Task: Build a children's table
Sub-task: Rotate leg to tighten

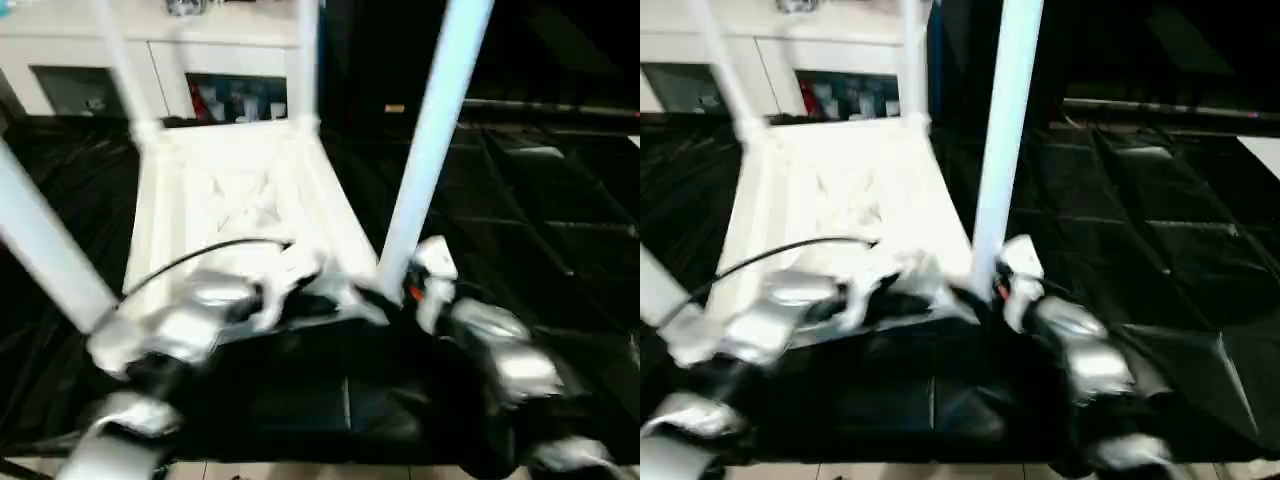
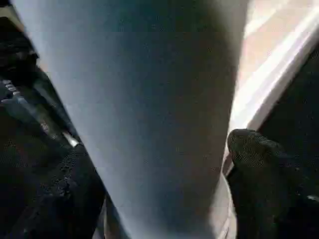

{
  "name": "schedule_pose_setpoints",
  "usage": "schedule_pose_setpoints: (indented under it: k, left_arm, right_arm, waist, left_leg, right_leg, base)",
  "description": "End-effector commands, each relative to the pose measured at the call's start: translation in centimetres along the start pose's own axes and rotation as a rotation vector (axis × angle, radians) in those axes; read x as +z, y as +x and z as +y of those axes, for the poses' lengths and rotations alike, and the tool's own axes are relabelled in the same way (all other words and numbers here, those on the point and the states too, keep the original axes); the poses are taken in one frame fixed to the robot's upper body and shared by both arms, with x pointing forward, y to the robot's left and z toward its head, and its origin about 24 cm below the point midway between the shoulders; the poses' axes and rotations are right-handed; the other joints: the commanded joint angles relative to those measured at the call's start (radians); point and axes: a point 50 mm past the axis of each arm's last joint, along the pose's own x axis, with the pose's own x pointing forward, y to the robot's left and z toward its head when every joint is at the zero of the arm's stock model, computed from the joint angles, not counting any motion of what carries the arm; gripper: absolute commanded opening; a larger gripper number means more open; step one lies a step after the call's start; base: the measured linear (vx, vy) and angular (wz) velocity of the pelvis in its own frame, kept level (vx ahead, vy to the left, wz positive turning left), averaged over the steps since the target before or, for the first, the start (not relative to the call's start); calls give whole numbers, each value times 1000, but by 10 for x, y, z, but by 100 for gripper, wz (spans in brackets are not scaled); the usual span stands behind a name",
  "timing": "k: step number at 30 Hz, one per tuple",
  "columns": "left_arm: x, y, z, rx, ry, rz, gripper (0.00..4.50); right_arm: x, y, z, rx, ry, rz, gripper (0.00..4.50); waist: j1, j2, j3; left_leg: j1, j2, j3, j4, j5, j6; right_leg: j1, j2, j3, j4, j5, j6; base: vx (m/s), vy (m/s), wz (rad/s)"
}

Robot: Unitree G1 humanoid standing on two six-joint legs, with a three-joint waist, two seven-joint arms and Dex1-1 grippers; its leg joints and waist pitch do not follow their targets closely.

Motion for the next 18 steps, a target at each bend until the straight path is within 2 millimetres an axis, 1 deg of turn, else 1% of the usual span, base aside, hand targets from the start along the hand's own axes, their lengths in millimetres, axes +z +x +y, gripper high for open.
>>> schedule_pose_setpoints:
  k: [1,6,7,8,9,11,13,16,18]
  left_arm:
    - [-8,-2,-3,-35,-70,-57,0]
    - [-9,-11,2,1,-74,-54,0]
    - [-9,-12,3,1,-74,-54,0]
    - [-9,-12,3,1,-76,-55,0]
    - [-9,-13,3,0,-77,-54,0]
    - [-9,-12,2,0,-78,-56,0]
    - [-9,-12,2,-4,-80,-59,0]
    - [-9,-11,1,-11,-83,-59,0]
    - [-10,-10,0,-12,-85,-59,0]
  right_arm:
    - [4,-2,2,65,-21,23,386]
    - [3,-5,2,82,-27,44,386]
    - [3,-5,2,81,-28,43,359]
    - [3,-5,2,83,-26,38,359]
    - [3,-4,3,84,-24,34,352]
    - [3,-3,3,90,-21,29,347]
    - [4,-2,3,98,-18,24,313]
    - [3,-1,5,112,-9,21,302]
    - [2,-1,5,116,-4,25,276]
  waist:
    - [-1,-16,-43]
    - [-2,-20,-43]
    - [-3,-20,-42]
    - [-3,-20,-43]
    - [-4,-22,-43]
    - [-3,-22,-42]
    - [-4,-21,-43]
    - [-4,-23,-44]
    - [-4,-24,-43]
  left_leg:
    - [-1,44,-18,-60,-194,89]
    - [1,43,-17,-59,-188,79]
    - [0,43,-18,-60,-188,79]
    - [1,43,-17,-59,-190,76]
    - [1,43,-18,-59,-189,75]
    - [1,44,-18,-59,-188,74]
    - [1,44,-17,-59,-186,74]
    - [2,43,-17,-57,-178,77]
    - [0,43,-17,-57,-172,82]
  right_leg:
    - [44,-53,38,-78,-198,-214]
    - [44,-53,39,-78,-203,-210]
    - [43,-53,38,-78,-207,-208]
    - [43,-55,39,-79,-214,-207]
    - [43,-55,39,-79,-220,-206]
    - [42,-55,39,-79,-222,-207]
    - [42,-54,38,-78,-213,-209]
    - [43,-54,38,-76,-198,-214]
    - [44,-54,38,-75,-191,-215]
  base:
    - [0,0,0]
    - [0,0,0]
    - [0,0,0]
    - [0,0,0]
    - [0,0,0]
    - [0,0,0]
    - [0,0,0]
    - [0,0,0]
    - [0,0,0]
